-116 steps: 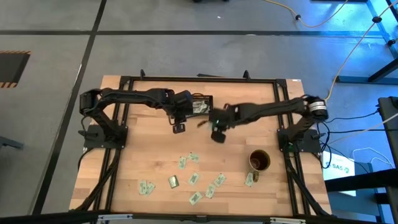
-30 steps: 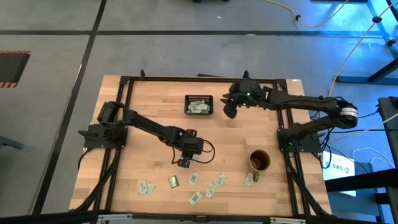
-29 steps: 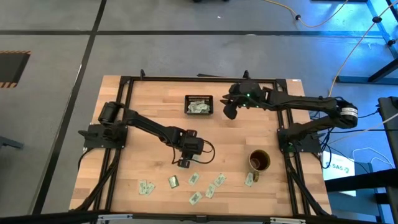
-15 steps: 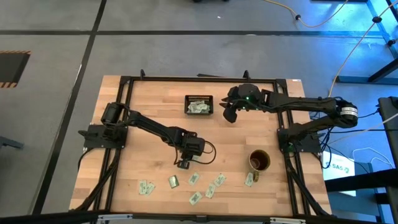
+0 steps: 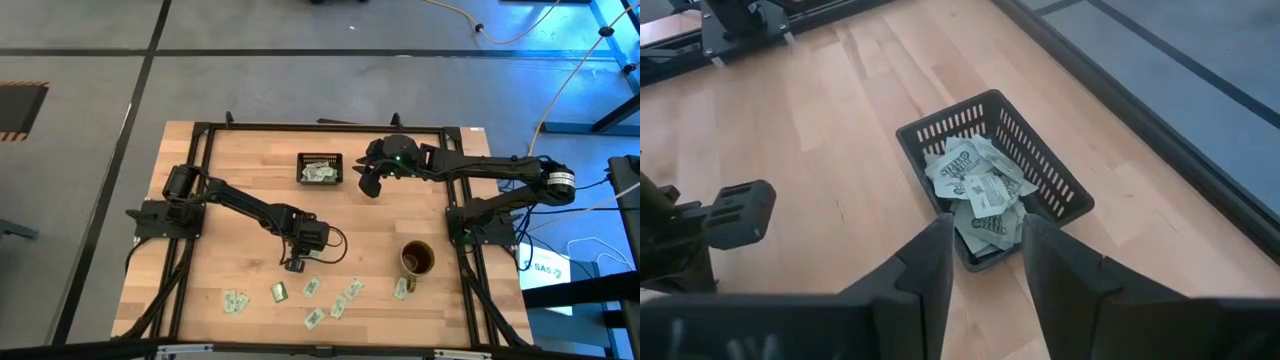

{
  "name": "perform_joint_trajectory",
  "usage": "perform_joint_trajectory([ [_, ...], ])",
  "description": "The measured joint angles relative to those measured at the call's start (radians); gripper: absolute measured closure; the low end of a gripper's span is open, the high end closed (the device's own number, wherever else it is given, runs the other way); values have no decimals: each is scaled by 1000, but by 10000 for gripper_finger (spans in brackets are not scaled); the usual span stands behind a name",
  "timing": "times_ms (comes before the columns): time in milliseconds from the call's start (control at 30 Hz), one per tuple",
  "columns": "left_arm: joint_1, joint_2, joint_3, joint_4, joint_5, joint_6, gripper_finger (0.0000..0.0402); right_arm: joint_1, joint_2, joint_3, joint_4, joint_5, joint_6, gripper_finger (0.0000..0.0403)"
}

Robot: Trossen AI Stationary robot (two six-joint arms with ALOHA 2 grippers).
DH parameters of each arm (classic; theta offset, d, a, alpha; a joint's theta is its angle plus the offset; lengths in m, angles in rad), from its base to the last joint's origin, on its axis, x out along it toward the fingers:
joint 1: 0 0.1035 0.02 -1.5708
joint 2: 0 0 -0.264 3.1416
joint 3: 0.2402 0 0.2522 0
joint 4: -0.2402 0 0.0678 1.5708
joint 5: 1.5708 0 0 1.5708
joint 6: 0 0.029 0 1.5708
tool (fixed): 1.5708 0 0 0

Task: Pick and place Stevia / Truvia into bins
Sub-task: Put the white stevia packet into the black bin

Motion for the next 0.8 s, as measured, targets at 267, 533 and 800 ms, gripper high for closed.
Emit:
perform_joint_trajectory([
  [267, 28, -145, 19, -40, -7, 9, 399, 4, 1, 0, 0, 1, 1, 279],
  [533, 141, -309, 21, -33, -289, -79, 399, 7, 1, 0, 2, 0, 24, 279],
  [800, 353, -339, 21, -4, -317, -141, 398, 16, 1, 0, 2, 0, 28, 279],
])
